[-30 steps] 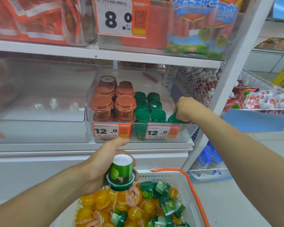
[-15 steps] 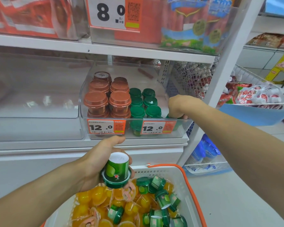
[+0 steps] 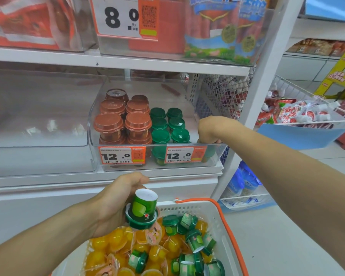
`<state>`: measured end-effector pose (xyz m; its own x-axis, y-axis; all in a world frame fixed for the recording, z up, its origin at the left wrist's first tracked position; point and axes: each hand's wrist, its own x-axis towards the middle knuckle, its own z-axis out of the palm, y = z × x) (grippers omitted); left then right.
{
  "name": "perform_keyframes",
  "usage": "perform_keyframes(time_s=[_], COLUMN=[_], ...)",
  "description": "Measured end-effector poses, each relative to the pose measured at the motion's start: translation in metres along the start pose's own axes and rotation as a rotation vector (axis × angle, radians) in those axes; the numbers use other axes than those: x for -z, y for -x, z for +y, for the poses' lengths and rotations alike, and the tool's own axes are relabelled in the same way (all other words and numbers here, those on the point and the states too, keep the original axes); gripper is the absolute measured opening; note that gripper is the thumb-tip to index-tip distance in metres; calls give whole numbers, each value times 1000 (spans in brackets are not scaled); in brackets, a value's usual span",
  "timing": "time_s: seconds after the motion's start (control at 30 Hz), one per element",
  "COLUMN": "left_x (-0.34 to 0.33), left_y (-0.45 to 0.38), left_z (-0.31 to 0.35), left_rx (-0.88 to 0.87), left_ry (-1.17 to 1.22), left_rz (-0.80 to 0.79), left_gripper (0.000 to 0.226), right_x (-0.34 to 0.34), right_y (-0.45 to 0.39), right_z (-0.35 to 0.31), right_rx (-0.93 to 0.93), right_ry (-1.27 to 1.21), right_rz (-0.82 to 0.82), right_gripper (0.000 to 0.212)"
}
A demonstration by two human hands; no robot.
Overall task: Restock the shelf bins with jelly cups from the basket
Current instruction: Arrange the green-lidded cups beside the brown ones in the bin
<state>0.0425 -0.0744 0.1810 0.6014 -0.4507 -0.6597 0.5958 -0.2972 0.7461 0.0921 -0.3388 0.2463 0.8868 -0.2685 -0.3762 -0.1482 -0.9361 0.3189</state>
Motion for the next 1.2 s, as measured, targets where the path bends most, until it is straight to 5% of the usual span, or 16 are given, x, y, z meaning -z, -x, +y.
perform_keyframes(time_s=[0.23,0.43,0.53,0.67,0.77,0.97,1.07,1.2], left_x=[-4,-2,-1,-3,-3,-7,-6,-5], left_y=[0,-3,-2,6,10,18,20,24], left_z=[1,0,-1,4,8,16,18,20], left_rx=[11,-27,-34,-44,-30,-159,-232,-305], left_ry=[-44,-43,18,154,310,503,496,402], left_rz=[42,18,-35,-102,-169,-212,-201,-223], left_gripper=[68,44,36,40,47,42,41,46], right_x=[-7,-8,-6,5,13,-2,-9,-18], right_y=[-20,-21,-12,11,46,97,92,88], right_z=[12,13,10,7,-7,-41,-43,-49], right_rx=[3,6,-4,-60,91,604,596,614], right_ry=[-52,-91,-94,-225,-506,-940,-954,-1118], right_rz=[-10,-11,9,255,469,21,56,106], right_gripper=[34,36,20,28,24,41,64,67])
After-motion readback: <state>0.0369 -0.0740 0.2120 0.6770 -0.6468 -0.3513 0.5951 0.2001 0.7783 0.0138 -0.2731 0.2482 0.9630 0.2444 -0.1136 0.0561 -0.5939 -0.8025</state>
